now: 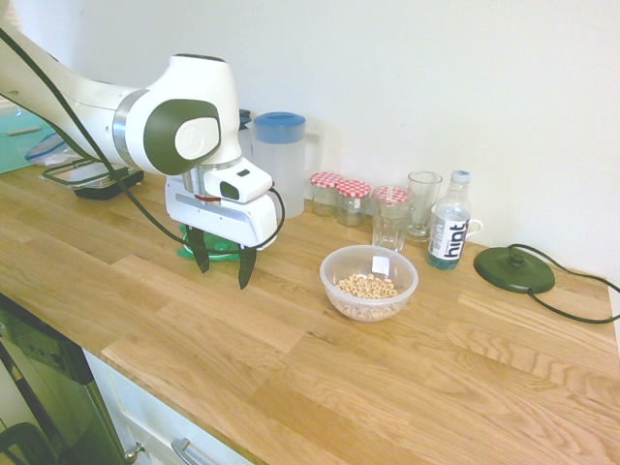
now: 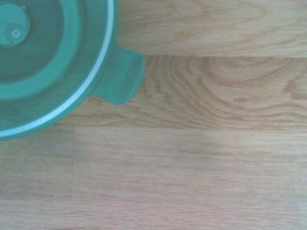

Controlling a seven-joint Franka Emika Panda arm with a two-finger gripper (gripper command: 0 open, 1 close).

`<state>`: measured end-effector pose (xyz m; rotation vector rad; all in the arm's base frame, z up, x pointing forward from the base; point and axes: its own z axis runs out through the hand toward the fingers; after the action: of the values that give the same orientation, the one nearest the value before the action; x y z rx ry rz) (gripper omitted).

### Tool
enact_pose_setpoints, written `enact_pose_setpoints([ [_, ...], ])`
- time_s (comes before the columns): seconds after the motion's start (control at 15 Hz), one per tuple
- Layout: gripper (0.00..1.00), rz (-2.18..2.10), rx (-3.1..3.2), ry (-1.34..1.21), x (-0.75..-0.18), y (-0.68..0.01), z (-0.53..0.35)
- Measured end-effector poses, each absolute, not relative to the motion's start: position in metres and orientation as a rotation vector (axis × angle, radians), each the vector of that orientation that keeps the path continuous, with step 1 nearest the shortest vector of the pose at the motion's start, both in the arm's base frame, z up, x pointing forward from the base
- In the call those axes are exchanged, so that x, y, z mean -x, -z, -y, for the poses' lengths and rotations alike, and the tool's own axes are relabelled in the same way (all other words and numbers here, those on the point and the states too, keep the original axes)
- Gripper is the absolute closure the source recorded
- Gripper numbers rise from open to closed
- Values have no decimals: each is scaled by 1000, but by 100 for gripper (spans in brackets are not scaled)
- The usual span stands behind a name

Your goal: Cover the lid of food container

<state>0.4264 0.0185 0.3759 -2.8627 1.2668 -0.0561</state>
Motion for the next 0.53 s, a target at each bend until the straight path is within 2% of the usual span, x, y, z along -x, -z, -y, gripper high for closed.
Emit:
enact_pose_setpoints([
  [0.27, 0, -1268, 2770, 62, -436, -388, -23],
  [0.53, 0, -1186, 2573, -27, -479, -395, -18],
])
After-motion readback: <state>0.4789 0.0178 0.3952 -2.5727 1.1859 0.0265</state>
